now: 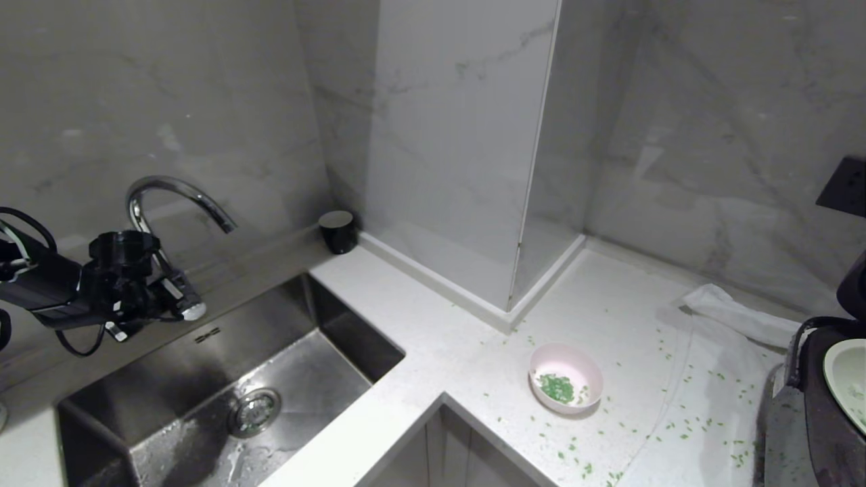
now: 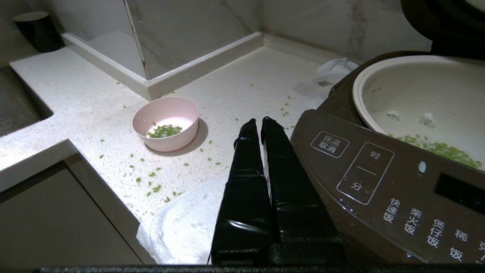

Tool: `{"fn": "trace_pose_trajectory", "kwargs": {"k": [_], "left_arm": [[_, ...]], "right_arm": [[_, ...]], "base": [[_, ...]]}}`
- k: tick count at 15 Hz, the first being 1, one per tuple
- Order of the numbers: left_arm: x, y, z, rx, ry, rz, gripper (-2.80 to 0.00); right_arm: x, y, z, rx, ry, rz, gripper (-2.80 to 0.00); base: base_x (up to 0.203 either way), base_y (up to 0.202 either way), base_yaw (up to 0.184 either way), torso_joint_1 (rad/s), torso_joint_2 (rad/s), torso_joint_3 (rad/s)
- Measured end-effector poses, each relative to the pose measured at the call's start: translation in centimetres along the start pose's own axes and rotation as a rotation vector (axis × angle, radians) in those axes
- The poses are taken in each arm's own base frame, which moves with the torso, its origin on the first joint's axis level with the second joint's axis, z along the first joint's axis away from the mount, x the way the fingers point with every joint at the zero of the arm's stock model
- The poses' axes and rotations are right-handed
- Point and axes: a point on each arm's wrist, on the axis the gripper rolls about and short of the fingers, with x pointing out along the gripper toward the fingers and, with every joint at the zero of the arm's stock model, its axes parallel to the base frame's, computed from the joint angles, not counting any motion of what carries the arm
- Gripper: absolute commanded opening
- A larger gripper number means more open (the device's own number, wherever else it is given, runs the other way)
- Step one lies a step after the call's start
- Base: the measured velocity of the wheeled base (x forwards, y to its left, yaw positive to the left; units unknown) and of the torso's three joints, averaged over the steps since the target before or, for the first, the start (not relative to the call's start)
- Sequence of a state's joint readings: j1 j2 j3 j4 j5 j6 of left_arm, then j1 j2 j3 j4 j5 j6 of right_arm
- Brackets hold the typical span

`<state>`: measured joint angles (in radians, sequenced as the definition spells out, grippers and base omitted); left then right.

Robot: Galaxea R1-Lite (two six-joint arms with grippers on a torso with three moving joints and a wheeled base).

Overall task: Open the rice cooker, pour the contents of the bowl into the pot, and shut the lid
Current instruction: Turn on the tap

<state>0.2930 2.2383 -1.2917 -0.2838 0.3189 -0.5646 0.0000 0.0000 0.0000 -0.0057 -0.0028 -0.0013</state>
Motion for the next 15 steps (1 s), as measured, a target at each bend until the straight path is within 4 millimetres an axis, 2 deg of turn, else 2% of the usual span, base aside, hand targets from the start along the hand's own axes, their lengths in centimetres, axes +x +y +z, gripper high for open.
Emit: {"fn": "trace_pose_trajectory", "kwargs": {"k": [3,7,13,14,15], "left_arm": [[-0.1,-0.1,0.3,-0.018,-0.008,-0.008,0.0],[0.9,-0.1,-0.1,-0.02,-0.004,0.001,0.0],[1.8,-0.6,0.8,-0.052,-0.076,-0.028,0.0],[1.8,-0.5,0.8,-0.053,-0.076,-0.028,-2.8],[1.8,-0.5,0.8,-0.052,-0.075,-0.026,-2.8]], "right_arm": [[0.0,0.0,0.0,0.0,0.0,0.0,-2.8],[0.0,0.0,0.0,0.0,0.0,0.0,-2.8],[0.0,0.0,0.0,0.0,0.0,0.0,-2.8],[0.0,0.0,0.0,0.0,0.0,0.0,-2.8],[0.0,0.0,0.0,0.0,0.0,0.0,-2.8]], "base": [[0.0,0.0,0.0,0.0,0.0,0.0],[0.0,0.0,0.0,0.0,0.0,0.0],[0.0,0.0,0.0,0.0,0.0,0.0],[0.0,0.0,0.0,0.0,0.0,0.0],[0.0,0.0,0.0,0.0,0.0,0.0]]}}
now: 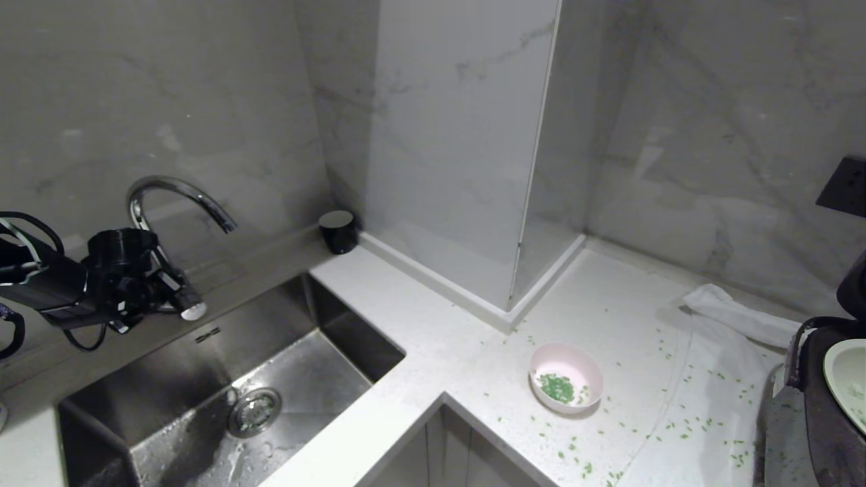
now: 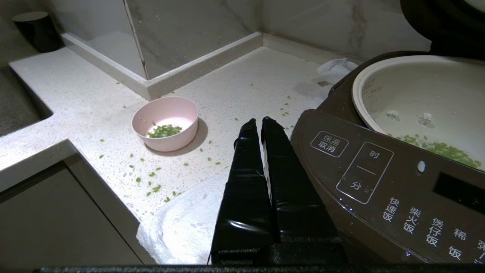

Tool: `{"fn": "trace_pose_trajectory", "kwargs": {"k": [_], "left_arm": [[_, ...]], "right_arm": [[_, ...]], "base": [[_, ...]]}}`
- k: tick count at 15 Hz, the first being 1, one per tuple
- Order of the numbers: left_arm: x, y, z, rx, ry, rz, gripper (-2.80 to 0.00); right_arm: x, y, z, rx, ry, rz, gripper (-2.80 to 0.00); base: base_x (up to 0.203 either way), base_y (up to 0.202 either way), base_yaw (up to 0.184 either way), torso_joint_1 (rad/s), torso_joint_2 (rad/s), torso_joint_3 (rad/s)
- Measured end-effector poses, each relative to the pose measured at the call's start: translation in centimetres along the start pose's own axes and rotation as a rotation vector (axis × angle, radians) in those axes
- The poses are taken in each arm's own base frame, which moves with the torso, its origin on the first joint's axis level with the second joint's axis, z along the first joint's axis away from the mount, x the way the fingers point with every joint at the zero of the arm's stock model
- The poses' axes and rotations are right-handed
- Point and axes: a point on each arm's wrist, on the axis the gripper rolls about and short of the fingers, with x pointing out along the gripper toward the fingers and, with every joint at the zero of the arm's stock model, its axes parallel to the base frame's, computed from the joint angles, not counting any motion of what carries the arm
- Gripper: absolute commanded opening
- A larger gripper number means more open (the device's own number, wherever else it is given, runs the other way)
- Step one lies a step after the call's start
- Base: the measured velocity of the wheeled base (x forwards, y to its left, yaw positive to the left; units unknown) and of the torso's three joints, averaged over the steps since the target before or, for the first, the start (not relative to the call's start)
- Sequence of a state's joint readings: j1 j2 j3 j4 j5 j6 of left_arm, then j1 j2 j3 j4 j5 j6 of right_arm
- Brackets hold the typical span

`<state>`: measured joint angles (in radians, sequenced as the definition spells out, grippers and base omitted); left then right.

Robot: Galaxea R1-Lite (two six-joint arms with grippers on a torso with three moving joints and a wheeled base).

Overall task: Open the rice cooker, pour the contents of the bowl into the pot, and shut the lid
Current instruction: Turn on the tap

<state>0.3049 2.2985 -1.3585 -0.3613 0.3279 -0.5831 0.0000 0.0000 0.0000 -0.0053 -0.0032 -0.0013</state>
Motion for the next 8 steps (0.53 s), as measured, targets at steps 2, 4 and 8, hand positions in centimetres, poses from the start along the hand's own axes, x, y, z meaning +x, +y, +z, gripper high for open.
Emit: {"fn": "trace_pose_trajectory", "kwargs": {"k": [2,4,8], "left_arm": [[0.14,0.25,0.06,-0.002,0.0,0.006,-2.8],[0.19,0.35,0.1,-0.003,0.0,0.009,-2.8],[0.11,0.25,0.33,-0.008,-0.008,0.0,-2.8]], "right_arm": [[0.0,0.0,0.0,0.0,0.0,0.0,-2.8],[0.0,0.0,0.0,0.0,0.0,0.0,-2.8],[0.0,0.0,0.0,0.0,0.0,0.0,-2.8]], "base": [[0.0,0.0,0.0,0.0,0.0,0.0],[0.0,0.0,0.0,0.0,0.0,0.0],[0.0,0.0,0.0,0.0,0.0,0.0]]}}
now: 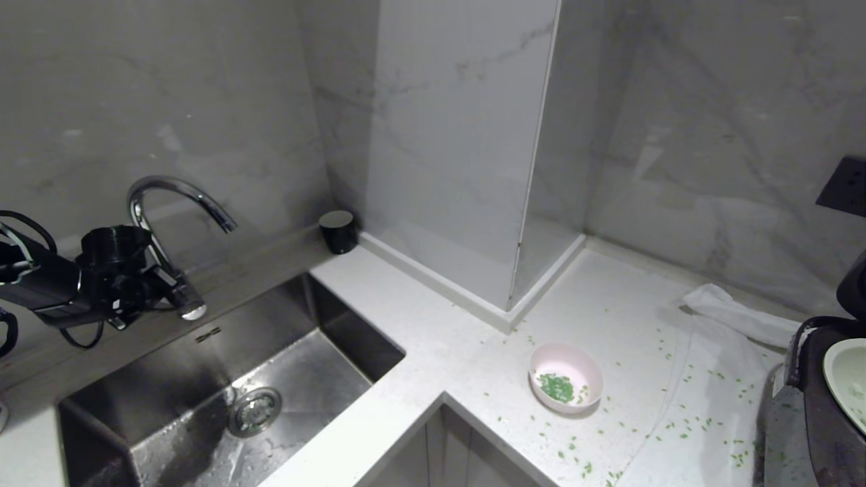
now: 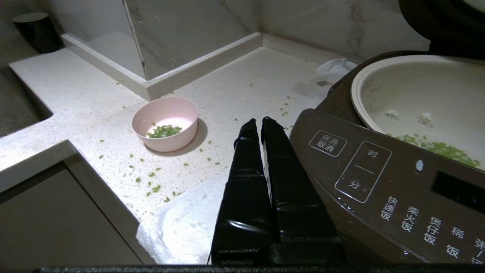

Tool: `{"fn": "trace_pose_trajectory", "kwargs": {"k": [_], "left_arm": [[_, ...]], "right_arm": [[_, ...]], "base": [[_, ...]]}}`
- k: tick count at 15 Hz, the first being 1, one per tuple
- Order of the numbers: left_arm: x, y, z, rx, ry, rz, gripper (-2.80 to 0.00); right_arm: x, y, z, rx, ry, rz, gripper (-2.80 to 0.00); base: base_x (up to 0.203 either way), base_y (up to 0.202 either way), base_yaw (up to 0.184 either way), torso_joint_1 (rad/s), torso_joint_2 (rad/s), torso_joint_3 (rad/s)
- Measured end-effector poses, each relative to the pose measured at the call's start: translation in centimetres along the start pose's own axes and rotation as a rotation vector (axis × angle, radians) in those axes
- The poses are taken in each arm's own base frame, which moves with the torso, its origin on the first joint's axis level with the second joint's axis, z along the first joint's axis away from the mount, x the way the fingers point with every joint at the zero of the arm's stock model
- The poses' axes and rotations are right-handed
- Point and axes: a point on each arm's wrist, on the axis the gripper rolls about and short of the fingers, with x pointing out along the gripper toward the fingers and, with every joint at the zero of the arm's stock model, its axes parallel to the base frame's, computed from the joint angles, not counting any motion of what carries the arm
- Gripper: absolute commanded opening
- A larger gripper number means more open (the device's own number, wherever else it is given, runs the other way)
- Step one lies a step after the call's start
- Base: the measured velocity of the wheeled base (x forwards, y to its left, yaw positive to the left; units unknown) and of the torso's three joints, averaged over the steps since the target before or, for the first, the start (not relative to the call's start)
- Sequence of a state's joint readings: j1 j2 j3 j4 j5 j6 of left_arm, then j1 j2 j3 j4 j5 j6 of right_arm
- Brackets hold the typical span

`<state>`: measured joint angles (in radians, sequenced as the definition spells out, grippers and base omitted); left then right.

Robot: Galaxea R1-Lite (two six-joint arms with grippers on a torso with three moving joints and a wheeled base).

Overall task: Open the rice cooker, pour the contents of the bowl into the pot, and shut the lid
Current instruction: Turn on the tap

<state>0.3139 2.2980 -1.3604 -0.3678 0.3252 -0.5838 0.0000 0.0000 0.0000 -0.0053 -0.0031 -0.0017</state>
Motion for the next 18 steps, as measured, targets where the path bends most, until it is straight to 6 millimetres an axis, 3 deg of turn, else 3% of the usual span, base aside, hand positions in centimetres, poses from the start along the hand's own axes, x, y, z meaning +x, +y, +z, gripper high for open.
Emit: {"fn": "trace_pose_trajectory", "kwargs": {"k": [18], "left_arm": [[-0.85,0.49,-0.37,0.018,0.023,0.015,-2.8]], "right_arm": [[0.0,0.0,0.0,0.0,0.0,0.001,-2.8]], "base": [[0.0,0.0,0.0,0.0,0.0,0.0]]}}
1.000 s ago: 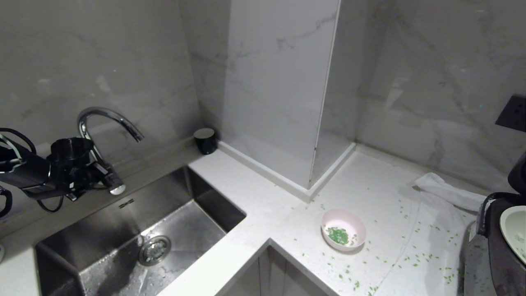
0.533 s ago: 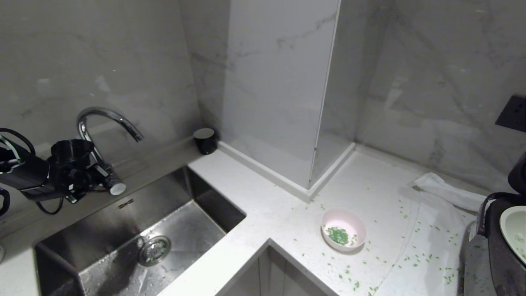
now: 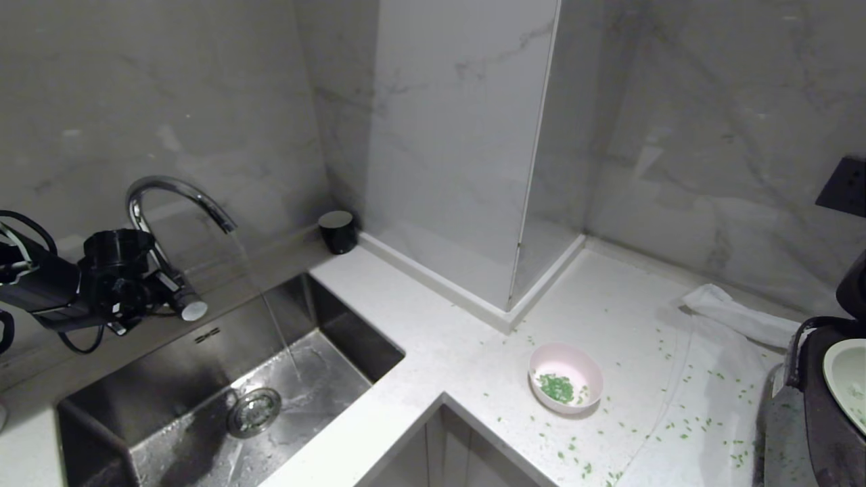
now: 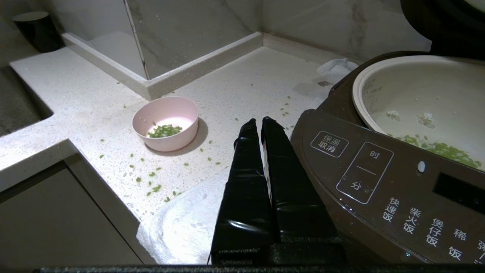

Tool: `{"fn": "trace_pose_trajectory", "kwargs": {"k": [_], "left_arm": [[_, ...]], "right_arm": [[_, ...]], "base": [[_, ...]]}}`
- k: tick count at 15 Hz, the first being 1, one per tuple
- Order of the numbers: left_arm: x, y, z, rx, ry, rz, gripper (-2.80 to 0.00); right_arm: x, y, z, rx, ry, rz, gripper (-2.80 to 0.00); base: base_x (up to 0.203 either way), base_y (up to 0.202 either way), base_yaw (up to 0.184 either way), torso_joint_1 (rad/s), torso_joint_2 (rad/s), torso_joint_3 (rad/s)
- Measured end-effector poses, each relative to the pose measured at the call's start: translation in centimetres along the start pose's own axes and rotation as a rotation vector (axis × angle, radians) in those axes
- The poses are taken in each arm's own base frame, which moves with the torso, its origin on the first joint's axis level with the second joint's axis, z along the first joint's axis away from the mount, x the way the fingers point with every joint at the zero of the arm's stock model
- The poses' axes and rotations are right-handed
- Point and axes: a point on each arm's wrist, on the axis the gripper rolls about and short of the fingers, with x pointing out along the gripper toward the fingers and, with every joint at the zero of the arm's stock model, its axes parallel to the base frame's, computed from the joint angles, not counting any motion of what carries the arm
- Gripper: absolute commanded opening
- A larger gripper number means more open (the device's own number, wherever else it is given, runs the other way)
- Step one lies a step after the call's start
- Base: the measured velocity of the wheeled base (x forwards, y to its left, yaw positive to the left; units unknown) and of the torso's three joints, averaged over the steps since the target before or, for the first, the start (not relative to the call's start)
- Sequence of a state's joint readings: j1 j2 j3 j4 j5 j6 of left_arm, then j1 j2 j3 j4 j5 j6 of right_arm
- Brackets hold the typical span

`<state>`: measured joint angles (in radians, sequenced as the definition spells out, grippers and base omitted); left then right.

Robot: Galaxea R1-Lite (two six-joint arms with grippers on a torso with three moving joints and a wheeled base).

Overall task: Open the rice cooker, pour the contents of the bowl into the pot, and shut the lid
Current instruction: Turn on the tap

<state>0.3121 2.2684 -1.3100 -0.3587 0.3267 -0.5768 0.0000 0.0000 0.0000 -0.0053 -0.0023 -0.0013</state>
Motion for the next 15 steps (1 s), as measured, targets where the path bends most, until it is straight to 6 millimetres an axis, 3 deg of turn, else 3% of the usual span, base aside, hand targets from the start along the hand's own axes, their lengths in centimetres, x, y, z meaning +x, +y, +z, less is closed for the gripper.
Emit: {"fn": "trace_pose_trajectory", "kwargs": {"k": [11,12,15], "left_arm": [[0.26,-0.02,-0.03,0.001,-0.001,0.002,-2.8],[0.21,-0.04,0.0,0.001,0.0,0.0,0.0],[0.19,0.01,-0.08,0.004,0.004,0.006,0.0]], "right_arm": [[0.0,0.0,0.0,0.0,0.0,0.0,-2.8],[0.0,0.0,0.0,0.0,0.0,0.0,-2.8],[0.0,0.0,0.0,0.0,0.0,0.0,-2.8]], "base": [[0.0,0.0,0.0,0.0,0.0,0.0],[0.0,0.0,0.0,0.0,0.0,0.0],[0.0,0.0,0.0,0.0,0.0,0.0]]}}
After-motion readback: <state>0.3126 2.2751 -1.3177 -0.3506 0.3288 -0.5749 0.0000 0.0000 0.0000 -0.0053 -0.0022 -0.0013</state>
